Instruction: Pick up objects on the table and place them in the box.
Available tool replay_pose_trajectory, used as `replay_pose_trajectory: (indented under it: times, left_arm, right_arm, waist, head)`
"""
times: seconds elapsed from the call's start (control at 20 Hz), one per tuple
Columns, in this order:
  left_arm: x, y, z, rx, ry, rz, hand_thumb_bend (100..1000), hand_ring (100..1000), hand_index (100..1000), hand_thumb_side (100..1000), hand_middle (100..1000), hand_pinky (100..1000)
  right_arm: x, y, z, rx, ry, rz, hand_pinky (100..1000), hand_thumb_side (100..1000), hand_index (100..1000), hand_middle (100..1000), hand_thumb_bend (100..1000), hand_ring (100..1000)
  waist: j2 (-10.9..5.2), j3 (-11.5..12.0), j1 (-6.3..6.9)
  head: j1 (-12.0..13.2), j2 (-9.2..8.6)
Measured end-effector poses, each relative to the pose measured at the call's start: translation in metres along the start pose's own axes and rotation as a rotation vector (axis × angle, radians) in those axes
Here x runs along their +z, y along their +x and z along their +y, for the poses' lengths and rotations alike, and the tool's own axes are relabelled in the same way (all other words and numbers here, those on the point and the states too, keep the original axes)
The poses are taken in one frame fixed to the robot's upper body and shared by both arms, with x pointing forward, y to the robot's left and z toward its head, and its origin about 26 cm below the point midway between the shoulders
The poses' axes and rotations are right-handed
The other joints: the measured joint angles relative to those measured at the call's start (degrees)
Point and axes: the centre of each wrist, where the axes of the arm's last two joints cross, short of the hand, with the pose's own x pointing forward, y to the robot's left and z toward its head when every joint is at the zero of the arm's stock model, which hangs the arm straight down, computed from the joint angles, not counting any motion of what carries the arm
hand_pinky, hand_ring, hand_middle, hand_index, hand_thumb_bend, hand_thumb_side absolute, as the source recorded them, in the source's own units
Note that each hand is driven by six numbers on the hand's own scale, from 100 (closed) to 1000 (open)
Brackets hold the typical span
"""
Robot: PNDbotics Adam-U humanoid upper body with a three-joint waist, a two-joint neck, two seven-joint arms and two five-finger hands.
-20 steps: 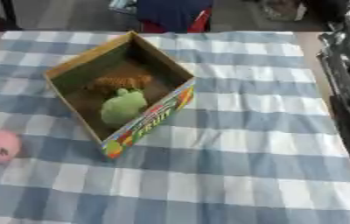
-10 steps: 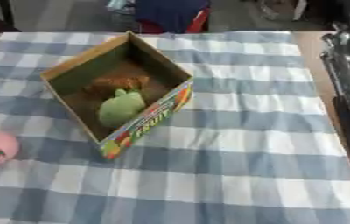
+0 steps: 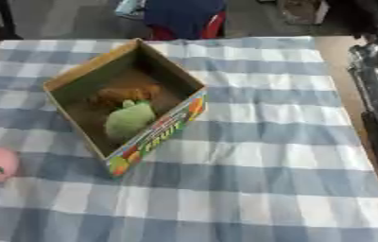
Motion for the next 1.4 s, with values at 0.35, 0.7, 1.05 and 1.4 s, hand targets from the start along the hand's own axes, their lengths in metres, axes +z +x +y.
replay_pose_trajectory:
  times: [0.35, 0.7, 1.05, 1.4]
  left_arm:
    - [-0.005, -0.001, 0.014, -0.015, 0.119, 0.046, 747, 863, 963, 858, 820, 555]
    - [-0.017, -0.003, 0.023, 0.040, 0.117, 0.001, 734, 851, 917, 780, 774, 540]
    - [-0.026, -0.006, 0.015, 0.119, 0.041, -0.016, 740, 846, 937, 748, 768, 537]
    - [-0.033, -0.010, 0.004, 0.137, -0.039, -0.024, 738, 853, 951, 707, 781, 549]
  right_arm:
    - [0.002, -0.002, 0.001, -0.002, 0.008, 0.014, 699, 849, 937, 706, 100, 774]
    - [0.002, -0.002, 0.002, -0.005, 0.012, 0.019, 700, 852, 937, 705, 100, 774]
    - [0.002, -0.002, 0.003, -0.011, 0.012, 0.021, 700, 851, 936, 705, 100, 774]
    - [0.002, -0.001, 0.003, -0.013, 0.010, 0.019, 700, 849, 936, 705, 100, 774]
  waist:
    - [0.00, -0.21, 0.41]
    - [0.00, -0.93, 0.67]
    - [0.02, -1.34, 0.72]
    - [0.06, -1.66, 0.65]
  head:
    - [-0.02, 0.01]
    - [0.11, 0.02]
    - [0.25, 0.02]
    - [-0.69, 0.29]
